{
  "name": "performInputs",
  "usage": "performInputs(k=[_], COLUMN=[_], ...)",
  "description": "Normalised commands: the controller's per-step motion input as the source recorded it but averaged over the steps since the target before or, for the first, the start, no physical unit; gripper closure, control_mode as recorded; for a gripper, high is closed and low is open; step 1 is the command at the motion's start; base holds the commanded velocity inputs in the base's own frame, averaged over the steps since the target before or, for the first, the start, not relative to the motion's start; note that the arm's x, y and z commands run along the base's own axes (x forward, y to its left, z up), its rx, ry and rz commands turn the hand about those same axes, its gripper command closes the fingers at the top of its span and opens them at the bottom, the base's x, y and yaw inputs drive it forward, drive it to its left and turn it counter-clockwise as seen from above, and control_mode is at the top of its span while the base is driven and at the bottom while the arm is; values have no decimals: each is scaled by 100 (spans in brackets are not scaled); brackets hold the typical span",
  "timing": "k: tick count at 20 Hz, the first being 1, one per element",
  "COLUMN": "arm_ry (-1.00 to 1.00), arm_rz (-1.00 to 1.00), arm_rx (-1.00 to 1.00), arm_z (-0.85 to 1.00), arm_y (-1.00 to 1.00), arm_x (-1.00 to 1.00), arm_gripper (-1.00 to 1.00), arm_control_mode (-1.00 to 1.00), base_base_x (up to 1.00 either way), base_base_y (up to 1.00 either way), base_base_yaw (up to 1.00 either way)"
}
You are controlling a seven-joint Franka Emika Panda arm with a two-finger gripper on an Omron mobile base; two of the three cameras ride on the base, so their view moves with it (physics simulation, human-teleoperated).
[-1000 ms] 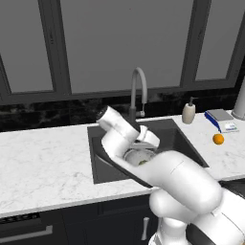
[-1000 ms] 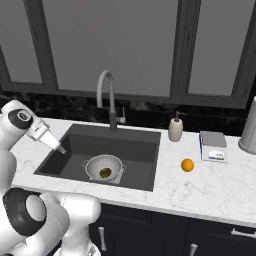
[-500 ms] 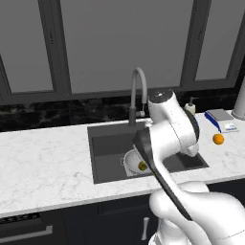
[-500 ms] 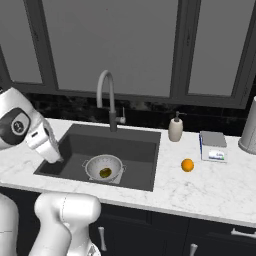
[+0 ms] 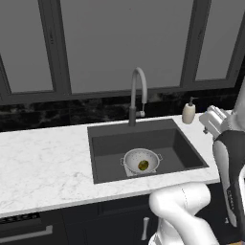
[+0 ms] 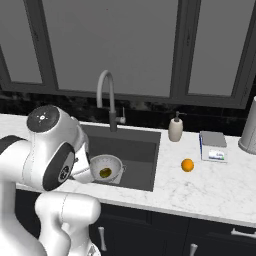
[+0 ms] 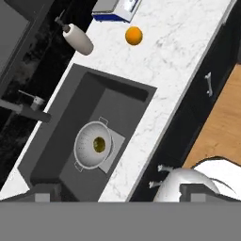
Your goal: Put the colander in the sink, put the kiwi, orange in the colander, and turn on the sink faucet and pour water over the colander.
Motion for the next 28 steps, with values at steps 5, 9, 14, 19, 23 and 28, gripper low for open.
performInputs(k=[5, 9, 14, 19, 23, 28], arm_ry=[-4, 11, 25, 2, 0, 4], arm_rz=[0, 0, 6, 13, 19, 27], arm_rx=[-1, -9, -13, 0, 0, -7], arm_z=[43, 1, -10, -36, -47, -54], arm_y=[-100, -89, -79, -48, -22, -3], arm_x=[0, 1, 21, 43, 45, 68], arm_gripper=[-100, -100, -100, -100, -100, -100], arm_control_mode=[-100, -100, -100, -100, -100, -100], base_base_x=[0, 0, 0, 0, 0, 0], base_base_y=[0, 0, 0, 0, 0, 0], base_base_yaw=[0, 0, 0, 0, 0, 0])
